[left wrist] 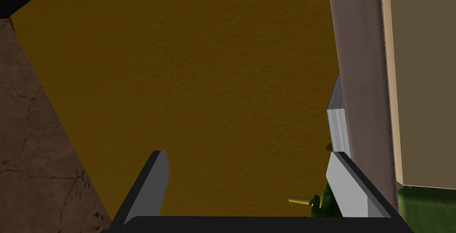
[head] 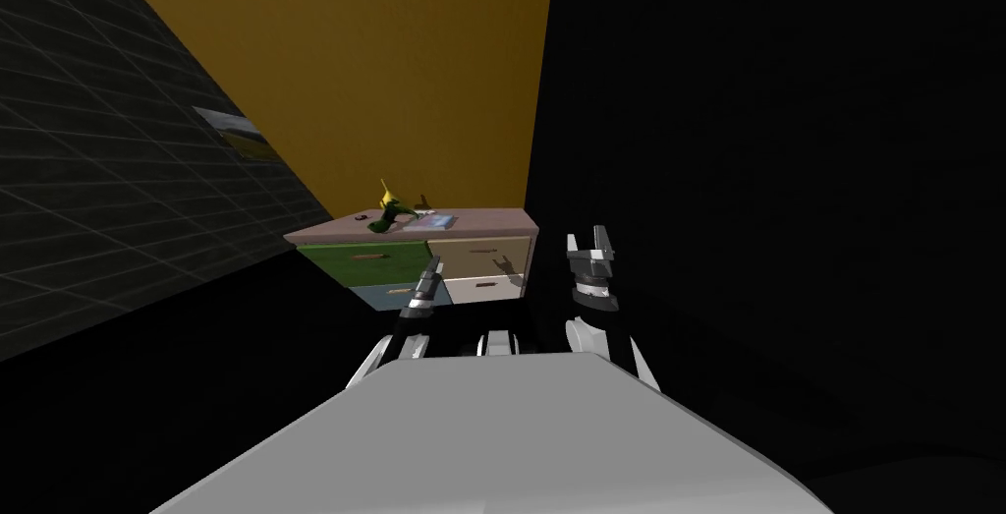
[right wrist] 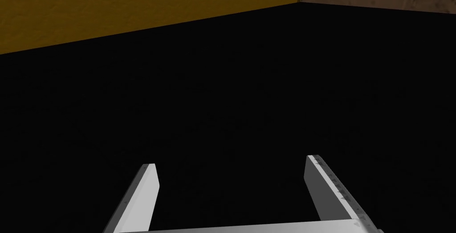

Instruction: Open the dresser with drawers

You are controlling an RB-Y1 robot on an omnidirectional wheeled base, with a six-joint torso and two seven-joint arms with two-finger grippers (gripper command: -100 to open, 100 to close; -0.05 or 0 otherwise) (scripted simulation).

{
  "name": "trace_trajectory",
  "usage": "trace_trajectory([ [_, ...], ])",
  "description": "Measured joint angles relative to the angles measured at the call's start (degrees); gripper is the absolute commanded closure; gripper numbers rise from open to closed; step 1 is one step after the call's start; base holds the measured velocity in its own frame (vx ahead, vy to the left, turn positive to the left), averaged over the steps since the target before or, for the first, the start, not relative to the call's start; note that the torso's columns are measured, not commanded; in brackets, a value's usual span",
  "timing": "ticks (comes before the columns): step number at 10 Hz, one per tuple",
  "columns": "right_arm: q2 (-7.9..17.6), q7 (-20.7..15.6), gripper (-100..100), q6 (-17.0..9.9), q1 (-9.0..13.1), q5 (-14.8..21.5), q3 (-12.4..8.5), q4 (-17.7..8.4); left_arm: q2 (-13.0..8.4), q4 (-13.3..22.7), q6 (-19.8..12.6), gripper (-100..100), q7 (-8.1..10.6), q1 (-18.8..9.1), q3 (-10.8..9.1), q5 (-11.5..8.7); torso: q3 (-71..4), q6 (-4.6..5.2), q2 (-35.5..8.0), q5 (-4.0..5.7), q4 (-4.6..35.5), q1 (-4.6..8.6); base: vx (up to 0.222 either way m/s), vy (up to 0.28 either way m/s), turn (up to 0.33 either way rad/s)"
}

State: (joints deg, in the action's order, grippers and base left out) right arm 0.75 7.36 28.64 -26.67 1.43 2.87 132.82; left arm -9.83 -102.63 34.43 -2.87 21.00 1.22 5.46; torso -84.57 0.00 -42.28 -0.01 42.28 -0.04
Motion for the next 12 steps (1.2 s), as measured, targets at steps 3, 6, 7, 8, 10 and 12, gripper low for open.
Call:
trace_trajectory([
  [3,0.0,0.0,0,0.0,0.0,0.0,0.0,0.0,-0.2,4.5,0.1,-100,-0.15,-1.3,-0.6,-0.1,0.0,0.01,0.0,0.02,0.0,0.09,0.11,-0.033,-0.007],
  [6,0.0,0.0,0,0.0,0.0,0.0,0.0,0.0,0.2,9.8,-0.1,-100,-0.49,-2.9,-1.06,0.0,0.0,0.0,0.0,0.01,0.0,0.05,0.105,-0.026,-0.009],
  [7,0.0,0.0,0,0.0,0.0,0.0,0.0,0.0,0.8,11.4,-0.2,-100,-0.81,-3.3,-1.03,0.1,0.0,0.0,0.0,0.0,0.0,0.0,0.111,-0.009,-0.01],
  [8,0.0,0.0,0,0.0,0.0,0.0,0.0,0.0,0.9,13.5,0.0,-100,-0.97,-3.9,-1.23,0.1,0.0,0.0,0.0,-0.01,0.0,-0.01,0.13,-0.02,-0.008],
  [10,0.0,0.0,0,0.0,0.0,0.0,0.0,0.0,1.8,16.7,-0.3,-100,-1.39,-4.8,-1.42,0.3,0.0,0.0,0.1,0.02,0.0,0.08,0.138,-0.027,-0.009],
  [12,0.0,0.0,0,0.0,0.0,0.0,0.0,0.0,2.2,19.3,-0.5,-100,-1.61,-5.6,-1.65,0.3,0.1,0.0,-0.1,0.01,0.0,0.04,0.083,-0.017,-0.003],
])
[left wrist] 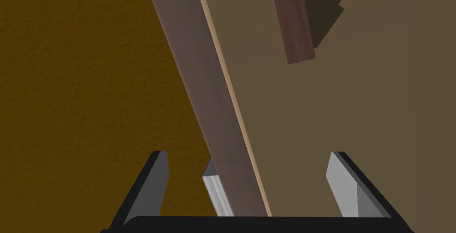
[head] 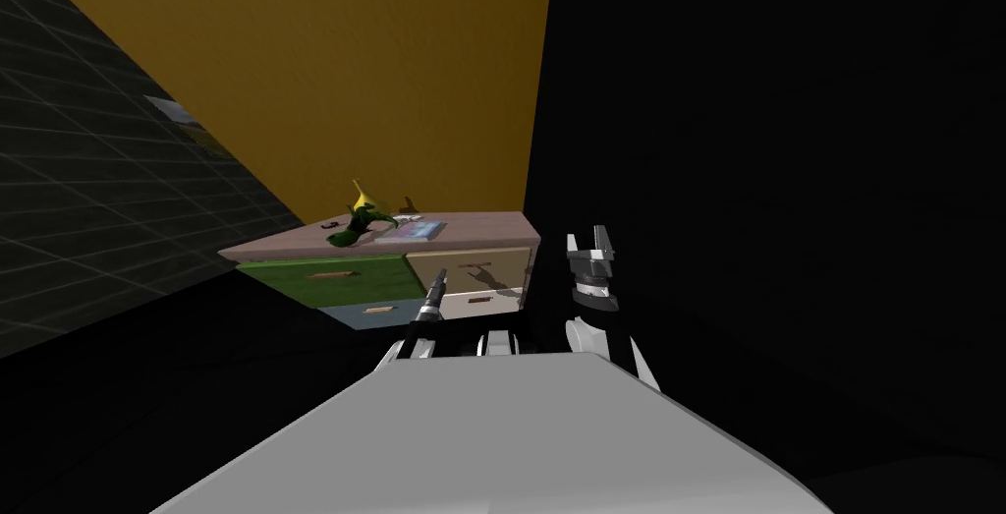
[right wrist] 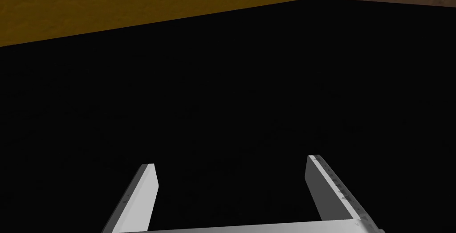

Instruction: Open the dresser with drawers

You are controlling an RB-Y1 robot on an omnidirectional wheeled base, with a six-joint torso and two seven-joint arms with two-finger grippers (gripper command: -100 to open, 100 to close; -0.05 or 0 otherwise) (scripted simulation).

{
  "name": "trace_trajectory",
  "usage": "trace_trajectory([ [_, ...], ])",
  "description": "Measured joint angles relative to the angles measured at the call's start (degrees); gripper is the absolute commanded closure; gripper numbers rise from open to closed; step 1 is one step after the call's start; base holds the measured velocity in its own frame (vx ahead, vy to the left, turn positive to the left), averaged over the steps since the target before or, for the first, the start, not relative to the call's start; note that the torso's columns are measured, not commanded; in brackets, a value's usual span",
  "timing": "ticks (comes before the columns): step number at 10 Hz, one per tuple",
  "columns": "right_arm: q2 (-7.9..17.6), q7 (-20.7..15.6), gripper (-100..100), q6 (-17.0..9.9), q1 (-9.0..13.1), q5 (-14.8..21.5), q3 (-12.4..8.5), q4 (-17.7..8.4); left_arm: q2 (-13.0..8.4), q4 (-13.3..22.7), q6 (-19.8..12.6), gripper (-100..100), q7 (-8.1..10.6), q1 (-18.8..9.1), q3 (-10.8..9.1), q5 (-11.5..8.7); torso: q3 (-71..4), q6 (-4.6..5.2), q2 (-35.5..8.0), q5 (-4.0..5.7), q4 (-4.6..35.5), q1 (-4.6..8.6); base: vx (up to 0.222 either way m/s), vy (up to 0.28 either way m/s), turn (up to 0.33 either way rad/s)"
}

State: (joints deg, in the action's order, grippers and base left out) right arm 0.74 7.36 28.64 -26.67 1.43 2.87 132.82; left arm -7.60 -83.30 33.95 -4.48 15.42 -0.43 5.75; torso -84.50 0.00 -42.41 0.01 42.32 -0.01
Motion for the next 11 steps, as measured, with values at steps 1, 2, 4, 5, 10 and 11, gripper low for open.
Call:
trace_trajectory([
  [1,0.0,0.0,0,0.0,0.0,0.0,0.0,0.0,0.2,0.9,-0.1,-100,0.03,-0.3,-0.12,0.0,0.0,0.0,0.0,-0.02,0.0,-0.05,0.086,-0.018,-0.009],
  [2,0.0,0.0,0,0.0,0.0,0.0,0.0,0.0,0.6,2.3,-0.4,-100,-0.04,-0.8,-0.25,0.0,0.0,0.01,0.1,-0.01,0.0,0.0,0.098,-0.012,-0.008],
  [4,0.0,0.0,0,0.0,0.0,0.0,0.0,0.0,2.1,6.2,0.1,-100,-0.42,-2.0,-0.57,0.1,-0.1,0.0,0.2,-0.01,-0.1,0.0,0.117,-0.019,-0.009],
  [5,0.0,0.0,0,0.0,0.0,0.0,0.0,0.0,3.6,7.9,0.1,-100,-0.72,-2.4,-0.67,0.1,-0.1,0.01,0.2,0.01,-0.1,0.08,0.105,-0.041,-0.006],
  [10,0.0,0.0,0,0.0,0.0,0.0,0.0,0.0,6.3,8.7,-1.7,100,-0.81,-3.3,-0.87,0.2,-0.1,0.0,0.1,-0.02,0.0,-0.03,0.04,-0.002,-0.003],
  [11,0.0,0.0,0,0.0,0.0,0.0,0.0,0.0,6.3,8.7,-1.6,100,-0.81,-3.3,-0.87,0.2,0.0,0.0,0.0,0.0,0.0,0.02,-0.083,-0.005,0.015],
])
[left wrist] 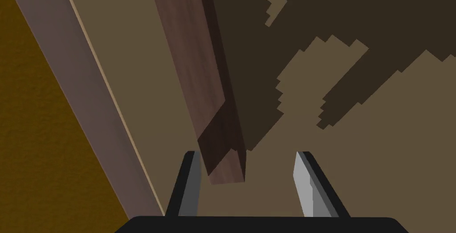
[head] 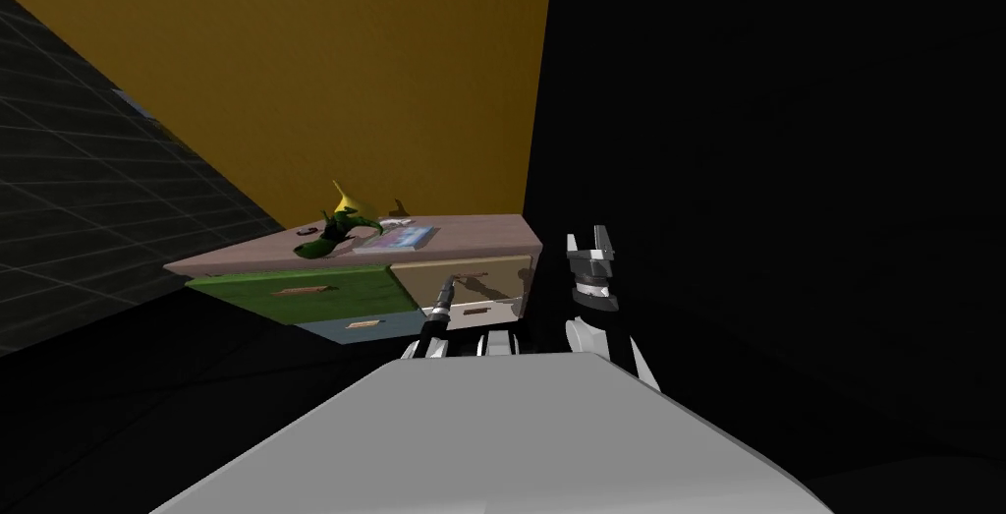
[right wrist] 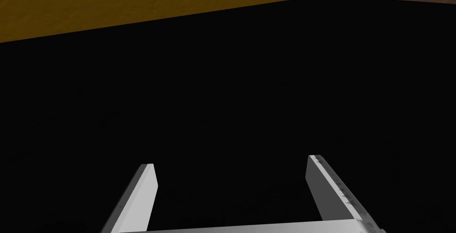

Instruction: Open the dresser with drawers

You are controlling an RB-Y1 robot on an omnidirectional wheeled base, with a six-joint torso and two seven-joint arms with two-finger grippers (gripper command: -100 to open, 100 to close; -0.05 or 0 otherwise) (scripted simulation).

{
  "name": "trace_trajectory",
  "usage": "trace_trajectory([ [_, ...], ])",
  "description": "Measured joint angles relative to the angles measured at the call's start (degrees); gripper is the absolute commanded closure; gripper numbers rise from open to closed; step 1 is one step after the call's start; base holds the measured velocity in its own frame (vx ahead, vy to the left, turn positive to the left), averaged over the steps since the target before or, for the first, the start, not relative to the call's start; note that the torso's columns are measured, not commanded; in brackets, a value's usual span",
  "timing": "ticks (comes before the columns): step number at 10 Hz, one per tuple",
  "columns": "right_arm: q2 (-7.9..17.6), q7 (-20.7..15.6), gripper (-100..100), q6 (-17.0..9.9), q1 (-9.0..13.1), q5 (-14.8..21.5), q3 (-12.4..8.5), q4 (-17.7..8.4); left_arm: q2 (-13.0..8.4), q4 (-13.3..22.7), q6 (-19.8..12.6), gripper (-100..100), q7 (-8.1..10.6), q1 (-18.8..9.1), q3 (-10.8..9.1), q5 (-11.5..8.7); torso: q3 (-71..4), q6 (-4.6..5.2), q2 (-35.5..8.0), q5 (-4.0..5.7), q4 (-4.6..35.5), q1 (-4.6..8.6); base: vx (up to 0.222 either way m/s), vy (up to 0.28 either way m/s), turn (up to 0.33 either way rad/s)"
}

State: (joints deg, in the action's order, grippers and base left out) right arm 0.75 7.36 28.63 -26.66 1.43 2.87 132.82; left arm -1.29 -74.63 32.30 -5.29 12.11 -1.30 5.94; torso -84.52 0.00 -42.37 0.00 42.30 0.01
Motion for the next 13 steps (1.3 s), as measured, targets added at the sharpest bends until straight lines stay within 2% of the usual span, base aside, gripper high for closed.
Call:
trace_trajectory([
  [5,0.0,0.0,0,0.0,0.0,0.0,0.0,0.0,-0.1,-2.5,-0.9,100,0.35,0.9,0.84,0.3,-0.1,-0.13,0.2,-0.08,-0.2,-0.21,-0.176,-0.009,0.007],
  [10,0.0,0.0,0,0.0,0.0,0.0,0.0,0.0,-0.1,-3.0,-0.9,100,0.46,1.6,1.27,0.5,-0.1,0.05,0.3,-0.15,-0.3,-0.11,-0.145,-0.021,0.021],
  [11,0.0,0.0,0,0.0,0.0,0.0,0.0,0.0,-0.1,-2.8,-0.8,-100,0.46,1.7,1.28,0.5,-0.3,0.04,0.6,-0.07,-0.2,-0.12,-0.062,-0.006,0.006],
  [13,0.0,0.0,0,0.0,0.0,0.0,0.0,0.0,-0.3,-5.6,-4.1,-100,0.73,0.9,1.36,0.5,-0.2,0.01,0.3,0.0,-0.1,-0.02,-0.055,-0.003,0.005],
])
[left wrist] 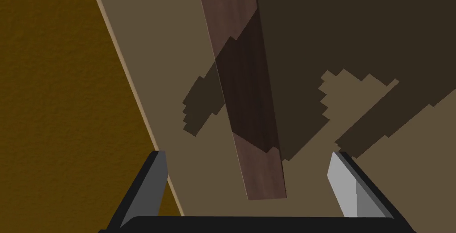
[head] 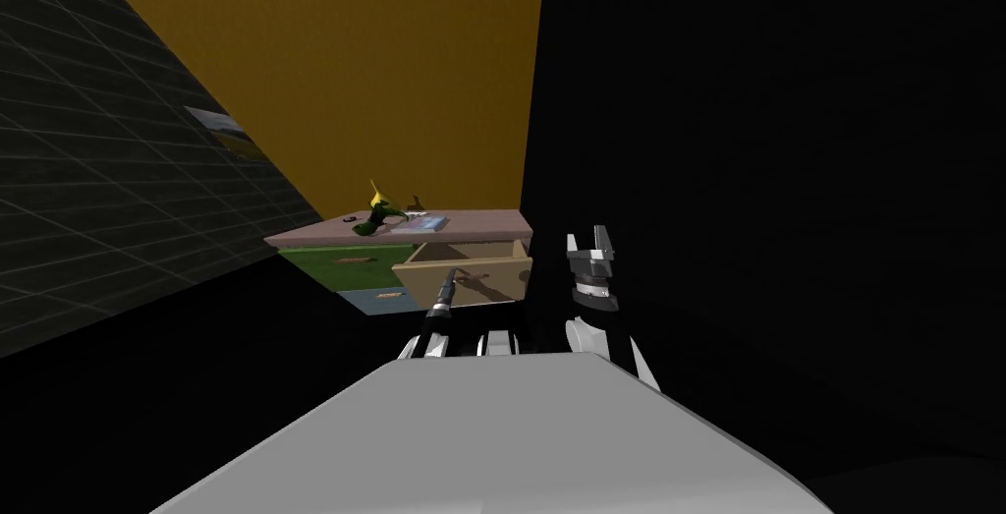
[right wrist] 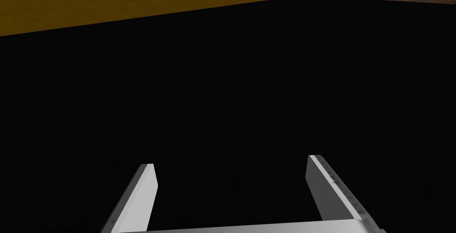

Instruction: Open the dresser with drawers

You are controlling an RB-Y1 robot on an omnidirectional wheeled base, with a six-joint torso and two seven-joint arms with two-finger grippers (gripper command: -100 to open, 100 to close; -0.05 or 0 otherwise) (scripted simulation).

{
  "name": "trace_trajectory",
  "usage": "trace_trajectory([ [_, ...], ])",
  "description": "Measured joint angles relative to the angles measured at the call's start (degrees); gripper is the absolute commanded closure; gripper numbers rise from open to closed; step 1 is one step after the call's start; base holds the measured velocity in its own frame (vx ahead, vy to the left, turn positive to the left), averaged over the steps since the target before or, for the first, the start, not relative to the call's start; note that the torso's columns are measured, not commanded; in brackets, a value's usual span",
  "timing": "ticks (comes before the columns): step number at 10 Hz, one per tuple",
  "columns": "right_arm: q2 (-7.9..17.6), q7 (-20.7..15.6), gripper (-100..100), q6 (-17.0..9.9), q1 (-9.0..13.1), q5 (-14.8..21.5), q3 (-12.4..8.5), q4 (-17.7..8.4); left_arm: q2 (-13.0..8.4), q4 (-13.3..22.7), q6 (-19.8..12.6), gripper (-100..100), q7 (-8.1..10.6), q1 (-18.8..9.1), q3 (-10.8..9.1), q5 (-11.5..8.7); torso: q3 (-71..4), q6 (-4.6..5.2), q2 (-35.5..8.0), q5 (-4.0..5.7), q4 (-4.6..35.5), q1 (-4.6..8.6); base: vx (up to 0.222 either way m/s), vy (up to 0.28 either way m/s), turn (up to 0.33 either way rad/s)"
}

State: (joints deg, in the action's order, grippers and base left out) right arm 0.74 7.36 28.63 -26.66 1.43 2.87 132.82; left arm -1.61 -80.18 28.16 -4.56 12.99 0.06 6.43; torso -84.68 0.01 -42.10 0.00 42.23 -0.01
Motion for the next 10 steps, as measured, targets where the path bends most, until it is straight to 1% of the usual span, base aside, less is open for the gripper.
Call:
trace_trajectory([
  [1,0.0,0.0,0,0.0,0.0,0.0,0.0,0.0,-0.2,-0.7,-1.4,-100,0.23,-0.5,-0.04,0.0,0.1,-0.01,-0.1,0.02,0.1,0.0,-0.043,0.003,0.006],
  [2,0.0,0.0,0,0.0,0.0,0.0,0.0,0.0,0.0,-1.3,-2.7,-100,0.16,-1.2,-0.09,0.0,0.1,0.0,-0.2,0.01,0.1,0.0,-0.042,0.004,0.003],
  [4,0.0,0.0,0,0.0,0.0,0.0,0.0,0.0,-0.5,-3.3,-5.4,-100,0.48,-2.2,-0.15,0.0,0.1,-0.01,-0.2,0.0,0.1,0.0,-0.045,-0.001,0.005],
  [7,0.0,0.0,0,0.0,0.0,0.0,0.0,0.0,-0.5,-5.7,-9.7,-100,0.61,-3.5,-0.14,0.1,0.2,-0.02,-0.3,0.09,0.2,0.07,-0.041,-0.006,0.001],
  [8,0.0,0.0,0,0.0,0.0,0.0,0.0,0.0,-0.5,-5.8,-10.0,0,0.66,-3.5,-0.14,0.0,0.2,-0.02,-0.3,0.06,0.2,0.06,0.0,0.0,0.0],
  [10,0.0,0.0,0,0.0,0.0,0.0,0.0,0.0,-0.5,-5.7,-10.1,0,0.66,-3.5,-0.13,0.0,0.1,-0.01,-0.2,0.03,0.1,0.03,0.0,0.0,0.0],
])
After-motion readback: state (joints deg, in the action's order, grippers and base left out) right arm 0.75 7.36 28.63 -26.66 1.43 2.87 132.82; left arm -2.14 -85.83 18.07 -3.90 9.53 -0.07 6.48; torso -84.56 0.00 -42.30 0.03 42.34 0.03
